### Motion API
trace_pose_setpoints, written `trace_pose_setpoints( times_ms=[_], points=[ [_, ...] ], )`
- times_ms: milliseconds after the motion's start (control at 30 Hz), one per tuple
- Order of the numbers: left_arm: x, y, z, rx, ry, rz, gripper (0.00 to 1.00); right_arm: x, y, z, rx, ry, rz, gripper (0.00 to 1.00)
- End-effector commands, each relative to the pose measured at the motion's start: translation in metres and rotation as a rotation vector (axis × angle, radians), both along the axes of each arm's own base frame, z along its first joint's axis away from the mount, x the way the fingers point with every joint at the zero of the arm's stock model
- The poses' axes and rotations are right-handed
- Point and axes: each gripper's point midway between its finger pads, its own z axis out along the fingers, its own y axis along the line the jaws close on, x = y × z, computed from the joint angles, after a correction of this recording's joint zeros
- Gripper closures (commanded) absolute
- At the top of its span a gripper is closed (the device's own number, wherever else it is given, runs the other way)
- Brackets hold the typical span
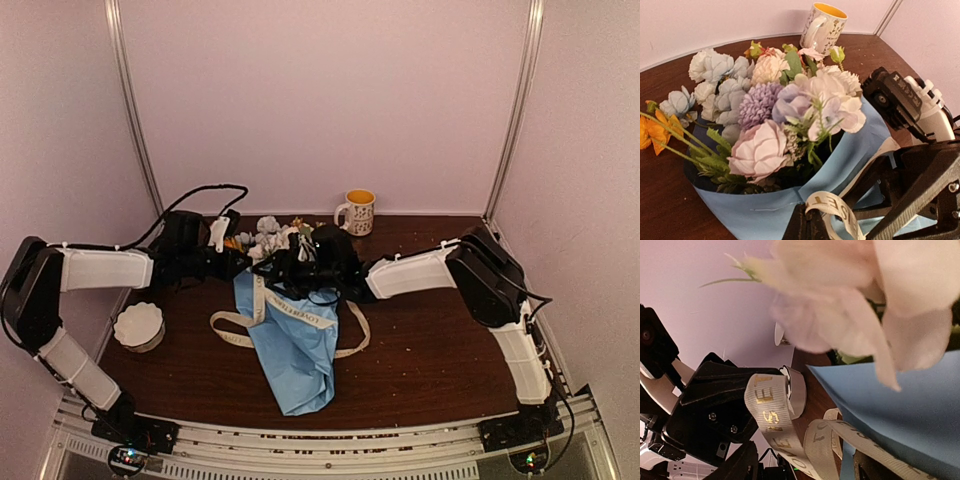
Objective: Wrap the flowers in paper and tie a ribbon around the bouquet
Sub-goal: Cross the ribbon over the folded bouquet.
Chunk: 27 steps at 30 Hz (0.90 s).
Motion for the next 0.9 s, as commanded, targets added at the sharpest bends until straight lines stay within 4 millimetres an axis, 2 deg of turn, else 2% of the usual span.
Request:
trace_pose_setpoints(
  times_ms=[0, 100, 167, 333, 467, 500, 600, 700, 767, 867],
  points=[
    [0.000, -0.017, 0.003, 0.004, -0.009, -0.121, 1.00, -0.008, 0.000, 0.021, 0.054, -0.029, 0.041, 0.34],
    [0.000, -0.024, -0.010, 0.015, 0.031, -0.170, 1.00, -0.011, 0.002, 0.018, 0.042, -0.024, 0.067, 0.35],
    [-0.001, -0.027, -0.014, 0.015, 0.035, -0.191, 1.00, -0.012, 0.003, 0.015, 0.027, -0.025, 0.077, 0.38],
    [0.002, -0.024, -0.016, 0.028, 0.038, -0.173, 1.00, -0.009, 0.003, 0.017, 0.025, -0.026, 0.068, 0.75],
    [0.011, -0.015, -0.019, 0.076, 0.046, -0.106, 0.98, -0.009, 0.005, 0.018, 0.032, -0.020, 0.071, 0.91],
    [0.013, -0.013, -0.020, 0.087, 0.049, -0.091, 0.94, -0.009, 0.005, 0.018, 0.033, -0.021, 0.069, 0.92],
    [0.016, 0.000, -0.019, 0.128, 0.056, -0.018, 0.70, -0.009, 0.003, 0.015, 0.028, -0.017, 0.067, 0.96],
    [0.014, 0.013, -0.010, 0.119, 0.051, 0.056, 0.49, -0.009, 0.003, 0.013, 0.023, -0.018, 0.070, 0.98],
    [0.007, 0.017, 0.000, 0.073, 0.047, 0.081, 0.40, -0.009, 0.003, 0.011, 0.020, -0.016, 0.070, 0.98],
    [-0.012, 0.017, 0.008, 0.002, 0.054, 0.064, 0.38, -0.009, 0.004, 0.011, 0.024, -0.019, 0.071, 0.99]
  ],
)
